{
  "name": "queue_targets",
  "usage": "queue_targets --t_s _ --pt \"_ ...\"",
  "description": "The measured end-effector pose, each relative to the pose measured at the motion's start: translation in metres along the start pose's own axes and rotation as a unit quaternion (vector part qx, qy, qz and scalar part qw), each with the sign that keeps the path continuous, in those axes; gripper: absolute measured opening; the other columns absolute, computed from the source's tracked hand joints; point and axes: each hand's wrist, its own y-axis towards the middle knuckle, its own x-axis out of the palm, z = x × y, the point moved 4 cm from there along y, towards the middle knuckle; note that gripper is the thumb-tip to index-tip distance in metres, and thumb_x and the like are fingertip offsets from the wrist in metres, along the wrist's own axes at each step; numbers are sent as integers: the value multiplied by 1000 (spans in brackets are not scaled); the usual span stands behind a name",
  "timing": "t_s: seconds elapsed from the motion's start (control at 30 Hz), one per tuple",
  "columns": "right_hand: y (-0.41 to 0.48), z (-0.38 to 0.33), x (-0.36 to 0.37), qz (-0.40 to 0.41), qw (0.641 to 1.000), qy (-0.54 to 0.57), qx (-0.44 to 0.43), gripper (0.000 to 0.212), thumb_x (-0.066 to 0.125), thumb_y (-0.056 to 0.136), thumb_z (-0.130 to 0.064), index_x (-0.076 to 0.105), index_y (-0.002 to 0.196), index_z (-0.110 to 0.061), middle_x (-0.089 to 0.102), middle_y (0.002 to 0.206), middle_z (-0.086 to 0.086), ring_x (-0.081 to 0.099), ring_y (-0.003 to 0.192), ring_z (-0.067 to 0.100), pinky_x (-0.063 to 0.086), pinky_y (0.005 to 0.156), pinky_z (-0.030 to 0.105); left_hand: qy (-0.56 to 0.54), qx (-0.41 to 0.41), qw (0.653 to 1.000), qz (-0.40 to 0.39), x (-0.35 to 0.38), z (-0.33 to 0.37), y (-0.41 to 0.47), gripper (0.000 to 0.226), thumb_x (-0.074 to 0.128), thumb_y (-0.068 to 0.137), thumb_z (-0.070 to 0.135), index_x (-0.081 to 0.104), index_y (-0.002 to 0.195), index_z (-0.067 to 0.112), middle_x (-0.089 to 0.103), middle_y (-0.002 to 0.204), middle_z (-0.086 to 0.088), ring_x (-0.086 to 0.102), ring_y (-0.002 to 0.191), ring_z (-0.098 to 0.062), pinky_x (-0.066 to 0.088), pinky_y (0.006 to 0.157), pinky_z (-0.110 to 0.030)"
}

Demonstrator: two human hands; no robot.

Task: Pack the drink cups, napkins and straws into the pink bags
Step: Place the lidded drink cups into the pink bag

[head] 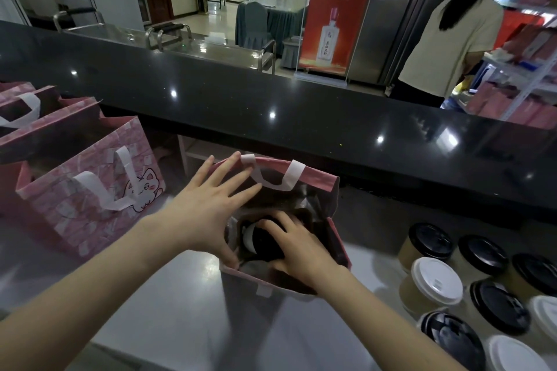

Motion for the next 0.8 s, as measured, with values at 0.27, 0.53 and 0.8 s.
queue_targets --t_s 0.27,0.53,0.8 --pt "22 -4 5 -7 999 -48 2 79 74 79 -28 28 144 -28 18 154 4 20 141 31 49 96 50 -15 8 1000 10 2 0 3 131 57 54 86 -17 150 35 -25 158 6 -48 132 -19 -30 107 -44" --pt "39 -8 19 -4 998 -53 27 66 69 86 -26 34 141 -31 21 156 7 16 145 30 46 102 49 -47 12 999 11 6 -7 10 128 57 55 85 -18 148 40 -16 161 6 -42 136 -17 -19 116 -50" --pt "54 -6 23 -38 997 -48 42 62 66 89 -26 35 142 -33 15 159 3 3 148 26 42 106 50 -90 6 996 7 15 -19 15 127 62 57 82 -23 145 45 -23 159 7 -43 135 -12 -21 115 -46"
